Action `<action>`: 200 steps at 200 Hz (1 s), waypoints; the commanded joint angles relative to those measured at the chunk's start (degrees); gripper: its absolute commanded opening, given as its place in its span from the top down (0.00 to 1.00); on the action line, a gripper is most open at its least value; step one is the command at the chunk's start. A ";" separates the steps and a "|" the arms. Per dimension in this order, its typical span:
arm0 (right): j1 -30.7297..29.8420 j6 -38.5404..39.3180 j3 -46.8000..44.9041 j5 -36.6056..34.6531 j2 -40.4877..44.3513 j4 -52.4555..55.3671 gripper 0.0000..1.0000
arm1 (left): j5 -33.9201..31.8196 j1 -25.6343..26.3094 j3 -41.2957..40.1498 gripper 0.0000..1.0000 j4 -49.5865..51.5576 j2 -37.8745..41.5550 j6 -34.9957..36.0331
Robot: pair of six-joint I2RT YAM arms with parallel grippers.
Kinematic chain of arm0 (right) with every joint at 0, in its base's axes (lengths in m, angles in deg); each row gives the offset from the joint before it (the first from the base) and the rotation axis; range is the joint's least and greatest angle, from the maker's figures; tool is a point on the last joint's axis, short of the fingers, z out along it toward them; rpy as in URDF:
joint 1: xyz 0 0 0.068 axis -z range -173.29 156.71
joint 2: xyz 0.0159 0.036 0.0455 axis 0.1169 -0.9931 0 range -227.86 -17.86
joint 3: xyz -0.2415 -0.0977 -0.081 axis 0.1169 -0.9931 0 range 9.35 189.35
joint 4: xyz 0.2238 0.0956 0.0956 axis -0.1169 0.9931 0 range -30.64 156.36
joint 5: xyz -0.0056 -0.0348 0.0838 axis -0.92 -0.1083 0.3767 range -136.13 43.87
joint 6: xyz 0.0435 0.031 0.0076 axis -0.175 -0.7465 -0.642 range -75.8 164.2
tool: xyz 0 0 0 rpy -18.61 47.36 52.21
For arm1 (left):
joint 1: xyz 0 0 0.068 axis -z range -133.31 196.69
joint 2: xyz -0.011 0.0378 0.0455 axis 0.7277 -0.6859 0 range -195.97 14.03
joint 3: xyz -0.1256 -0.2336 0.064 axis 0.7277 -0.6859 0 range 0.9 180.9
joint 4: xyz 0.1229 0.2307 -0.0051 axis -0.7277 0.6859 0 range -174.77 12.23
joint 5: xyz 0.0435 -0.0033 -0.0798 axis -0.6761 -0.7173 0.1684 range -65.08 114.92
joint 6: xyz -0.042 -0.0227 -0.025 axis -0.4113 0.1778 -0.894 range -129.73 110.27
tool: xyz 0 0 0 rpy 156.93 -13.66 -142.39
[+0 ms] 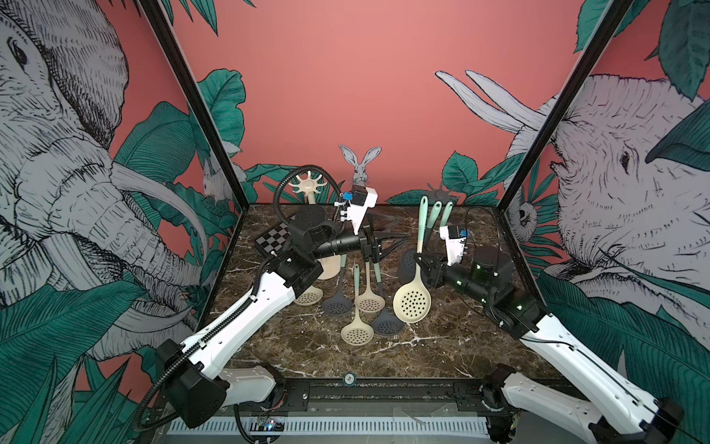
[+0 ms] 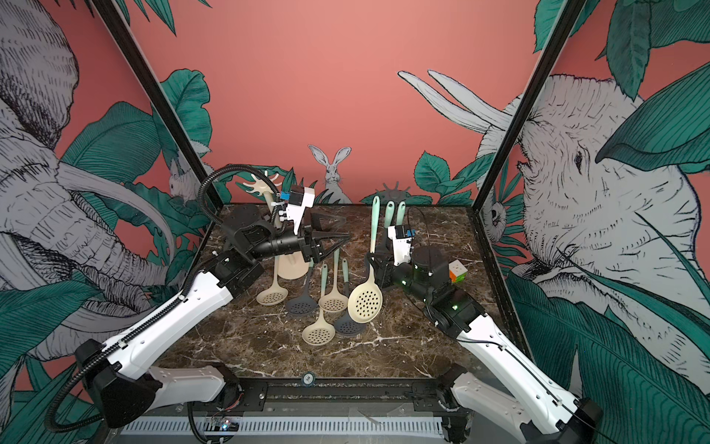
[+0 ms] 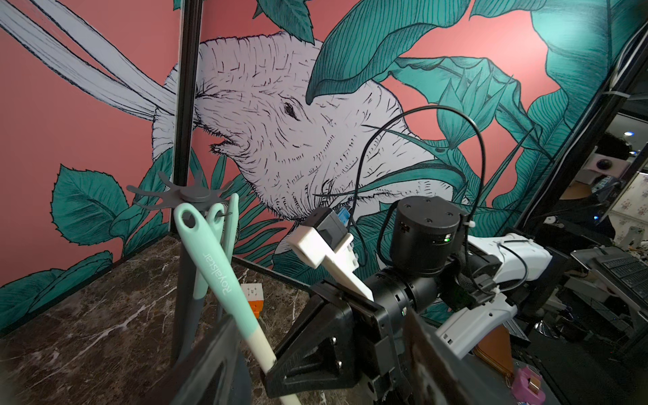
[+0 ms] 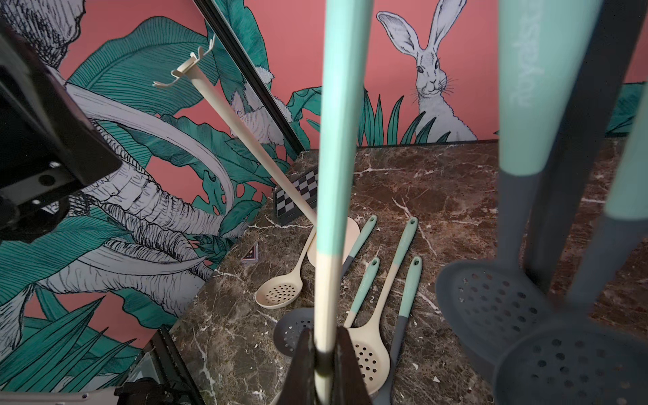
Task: Hang the skimmer on the kitchen utensil rack
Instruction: Hang the skimmer on the rack.
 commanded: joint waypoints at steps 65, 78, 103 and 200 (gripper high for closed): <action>0.15 -1.14 0.66 -1.76 -1.40 -4.91 1.00 | 0.50 0.01 -0.11 0.24 -0.37 0.46 0.94; 0.15 -1.10 0.79 -2.18 -1.62 -4.65 1.00 | 0.53 -0.02 -0.08 0.24 -0.33 0.35 0.85; 0.15 -1.13 0.45 -2.70 -1.53 -4.80 1.00 | 0.72 0.03 -0.01 0.24 -0.42 0.36 1.00; 0.15 -3.03 -0.70 -5.25 -3.29 -3.43 1.00 | 0.87 -0.02 -0.23 0.24 -0.27 0.31 1.17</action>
